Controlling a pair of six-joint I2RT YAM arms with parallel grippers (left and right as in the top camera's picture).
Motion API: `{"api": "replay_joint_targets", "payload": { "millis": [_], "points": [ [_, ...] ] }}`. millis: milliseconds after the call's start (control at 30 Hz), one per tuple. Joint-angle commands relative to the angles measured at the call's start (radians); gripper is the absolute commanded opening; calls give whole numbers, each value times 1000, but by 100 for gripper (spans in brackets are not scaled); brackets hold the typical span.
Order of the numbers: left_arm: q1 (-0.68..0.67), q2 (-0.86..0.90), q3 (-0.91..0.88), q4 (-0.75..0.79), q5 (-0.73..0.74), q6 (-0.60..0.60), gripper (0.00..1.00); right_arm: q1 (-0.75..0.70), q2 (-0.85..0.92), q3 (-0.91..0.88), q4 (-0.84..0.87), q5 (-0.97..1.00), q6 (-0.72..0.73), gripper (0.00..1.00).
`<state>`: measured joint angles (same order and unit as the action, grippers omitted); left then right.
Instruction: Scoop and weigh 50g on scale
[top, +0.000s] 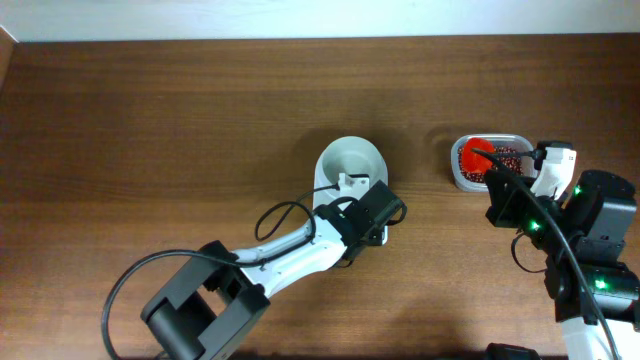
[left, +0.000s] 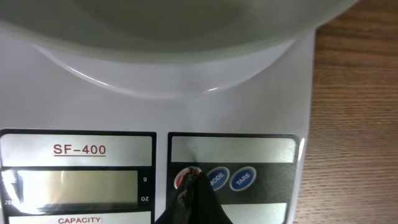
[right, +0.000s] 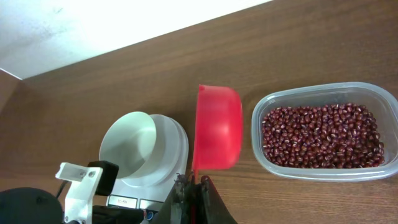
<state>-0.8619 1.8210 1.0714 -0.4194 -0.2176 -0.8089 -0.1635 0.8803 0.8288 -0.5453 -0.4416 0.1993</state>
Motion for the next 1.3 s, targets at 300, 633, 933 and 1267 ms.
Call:
{"api": "replay_joint_targets", "payload": {
  "millis": [300,633,933,1267],
  "points": [
    [-1,29,-1,19,-34,-10,2,5,-1,15,3,5,1,4],
    [-1,47,-2,14,-34,-10,0,5,-2,15,1,5,1,4],
    [7,27,16,-29,31,-8,0,5,-2,15,-15,5,0,4],
    [24,-395,32,-392,-134,-1,0,5,-1,15,4,6,1,4]
  ]
}}
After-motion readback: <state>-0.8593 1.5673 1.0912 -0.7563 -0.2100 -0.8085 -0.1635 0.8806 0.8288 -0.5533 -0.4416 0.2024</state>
